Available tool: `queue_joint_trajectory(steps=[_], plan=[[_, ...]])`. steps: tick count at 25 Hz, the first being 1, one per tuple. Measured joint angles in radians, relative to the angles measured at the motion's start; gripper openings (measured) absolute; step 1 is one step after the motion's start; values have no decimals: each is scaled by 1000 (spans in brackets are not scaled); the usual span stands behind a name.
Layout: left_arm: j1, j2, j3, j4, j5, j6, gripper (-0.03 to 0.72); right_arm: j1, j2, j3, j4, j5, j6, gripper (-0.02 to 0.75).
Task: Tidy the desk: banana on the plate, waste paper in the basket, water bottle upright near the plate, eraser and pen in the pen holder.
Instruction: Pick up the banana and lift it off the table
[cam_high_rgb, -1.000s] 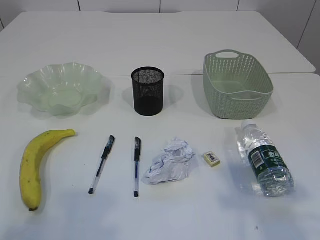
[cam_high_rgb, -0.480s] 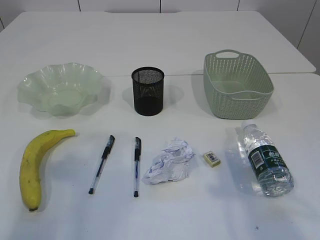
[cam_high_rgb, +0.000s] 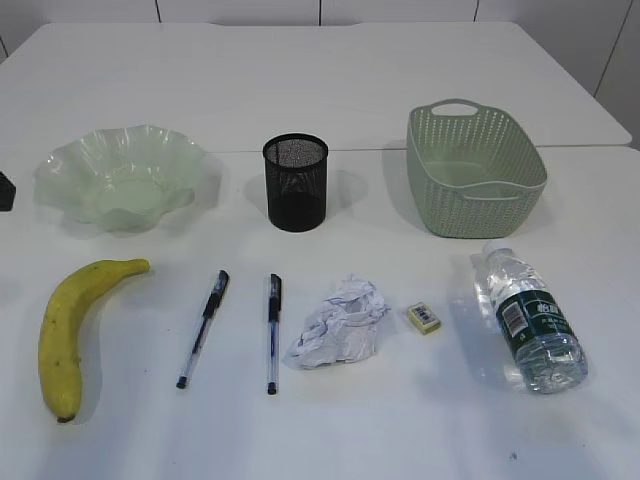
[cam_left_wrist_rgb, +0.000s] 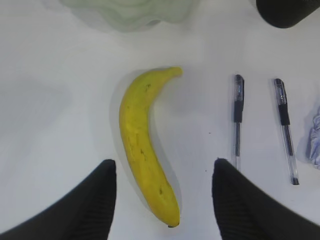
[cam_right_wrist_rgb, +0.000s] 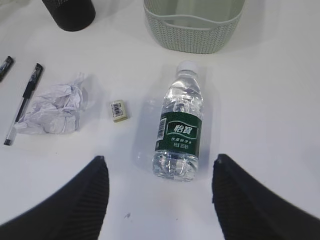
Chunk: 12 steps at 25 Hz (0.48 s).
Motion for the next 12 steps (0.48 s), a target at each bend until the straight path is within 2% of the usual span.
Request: queue_joint_trajectory(steps=[8, 12], plan=[[-17, 221, -27, -23, -18, -36, 418, 0, 0, 0, 5, 5, 0, 485], [-60, 317, -29, 73, -60, -139, 417, 0, 0, 0, 10, 5, 0, 485]])
